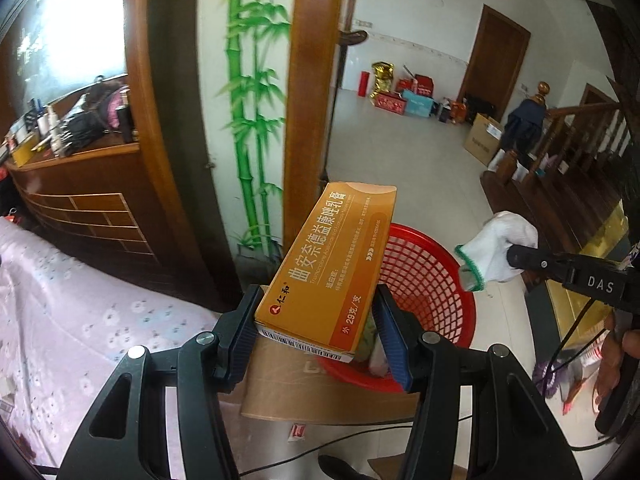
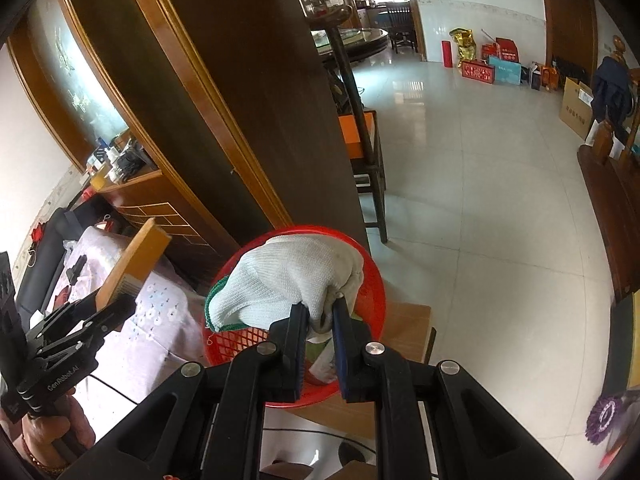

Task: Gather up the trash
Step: 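Carry the box and cloth to the red basket and release both, then return both tools over the bed toward the yellow container and red wrappers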

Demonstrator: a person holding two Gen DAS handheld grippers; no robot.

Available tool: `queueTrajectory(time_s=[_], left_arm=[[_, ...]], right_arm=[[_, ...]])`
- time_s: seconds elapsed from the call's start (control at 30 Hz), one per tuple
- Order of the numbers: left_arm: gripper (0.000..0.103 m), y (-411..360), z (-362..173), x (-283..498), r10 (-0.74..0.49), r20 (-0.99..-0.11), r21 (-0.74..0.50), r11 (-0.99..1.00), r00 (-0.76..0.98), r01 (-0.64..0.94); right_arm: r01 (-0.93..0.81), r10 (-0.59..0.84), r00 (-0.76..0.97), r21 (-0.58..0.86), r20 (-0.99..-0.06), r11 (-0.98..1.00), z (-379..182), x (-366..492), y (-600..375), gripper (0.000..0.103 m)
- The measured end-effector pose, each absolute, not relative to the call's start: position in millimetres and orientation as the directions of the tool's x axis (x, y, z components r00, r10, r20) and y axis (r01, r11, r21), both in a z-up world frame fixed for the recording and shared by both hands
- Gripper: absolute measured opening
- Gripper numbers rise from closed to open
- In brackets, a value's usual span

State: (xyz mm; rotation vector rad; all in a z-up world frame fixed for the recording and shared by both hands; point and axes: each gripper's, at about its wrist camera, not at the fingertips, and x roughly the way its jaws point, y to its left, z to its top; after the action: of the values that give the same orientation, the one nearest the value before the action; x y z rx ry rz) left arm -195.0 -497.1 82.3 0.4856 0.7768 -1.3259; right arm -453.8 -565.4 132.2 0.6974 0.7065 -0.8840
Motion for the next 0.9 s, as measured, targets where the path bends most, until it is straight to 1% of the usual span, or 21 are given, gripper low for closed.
queueTrajectory(time_s=[0.17, 0.2, 0.23, 0.27, 0.3, 0.33, 0.37, 0.4, 0.57, 0.67, 0.7, 0.73, 0.8, 0.9], left_arm=[[0.055, -514.2, 71.8, -206.7, -0.644, -0.764, -0.113, 0.186, 0.034, 0.976], [0.058, -516.8, 69.2, -208.2, -0.637, -0.770, -0.117, 0.185, 0.028, 0.976], [0.065, -518.5, 67.0, -208.8, -0.633, -0.774, -0.123, 0.187, 0.024, 0.975], [0.070, -519.7, 65.6, -209.0, -0.630, -0.777, -0.127, 0.191, 0.022, 0.973], [0.077, -520.0, 64.9, -208.9, -0.629, -0.777, -0.130, 0.199, 0.025, 0.971], [0.078, -519.4, 64.7, -208.4, -0.632, -0.775, -0.139, 0.205, 0.023, 0.969], [0.078, -518.8, 64.7, -207.6, -0.632, -0.775, -0.145, 0.211, 0.021, 0.967], [0.078, -519.0, 64.2, -207.2, -0.630, -0.776, -0.145, 0.217, 0.025, 0.965], [0.078, -506.3, 69.1, -195.2, -0.637, -0.769, -0.146, 0.266, 0.060, 0.953], [0.078, -486.6, 73.0, -179.5, -0.641, -0.759, -0.143, 0.334, 0.113, 0.932], [0.080, -480.6, 73.9, -175.3, -0.640, -0.757, -0.141, 0.354, 0.130, 0.925], [0.084, -473.2, 75.1, -169.9, -0.639, -0.755, -0.139, 0.378, 0.149, 0.915], [0.089, -455.0, 78.3, -157.5, -0.631, -0.749, -0.128, 0.438, 0.203, 0.890], [0.092, -423.2, 82.3, -138.5, -0.606, -0.739, -0.105, 0.536, 0.295, 0.838]], right_arm=[[0.859, -0.420, 0.439, 0.235, -0.794, 0.455, 125.3, -452.6, -568.6, 0.015], [0.859, -0.420, 0.438, 0.232, -0.795, 0.457, 124.5, -452.2, -569.8, 0.016], [0.858, -0.419, 0.437, 0.230, -0.795, 0.459, 124.1, -451.8, -570.6, 0.017], [0.857, -0.418, 0.436, 0.228, -0.797, 0.461, 123.5, -452.0, -572.3, 0.021], [0.856, -0.415, 0.437, 0.229, -0.798, 0.463, 123.0, -450.2, -574.0, 0.029], [0.856, -0.414, 0.437, 0.228, -0.799, 0.463, 123.0, -446.8, -575.3, 0.033], [0.855, -0.413, 0.440, 0.230, -0.798, 0.465, 123.1, -445.9, -576.8, 0.044], [0.854, -0.413, 0.441, 0.230, -0.797, 0.467, 122.8, -446.1, -577.9, 0.051], [0.850, -0.419, 0.439, 0.216, -0.794, 0.481, 124.7, -440.5, -579.1, 0.051], [0.829, -0.414, 0.454, 0.204, -0.789, 0.520, 127.5, -427.8, -576.1, 0.052], [0.822, -0.409, 0.461, 0.204, -0.787, 0.532, 127.0, -423.6, -574.9, 0.054], [0.810, -0.403, 0.471, 0.204, -0.784, 0.550, 127.3, -415.2, -572.8, 0.056], [0.784, -0.389, 0.496, 0.208, -0.776, 0.585, 127.9, -398.1, -568.6, 0.069], [0.736, -0.362, 0.534, 0.210, -0.764, 0.644, 128.8, -365.8, -558.2, 0.079]])
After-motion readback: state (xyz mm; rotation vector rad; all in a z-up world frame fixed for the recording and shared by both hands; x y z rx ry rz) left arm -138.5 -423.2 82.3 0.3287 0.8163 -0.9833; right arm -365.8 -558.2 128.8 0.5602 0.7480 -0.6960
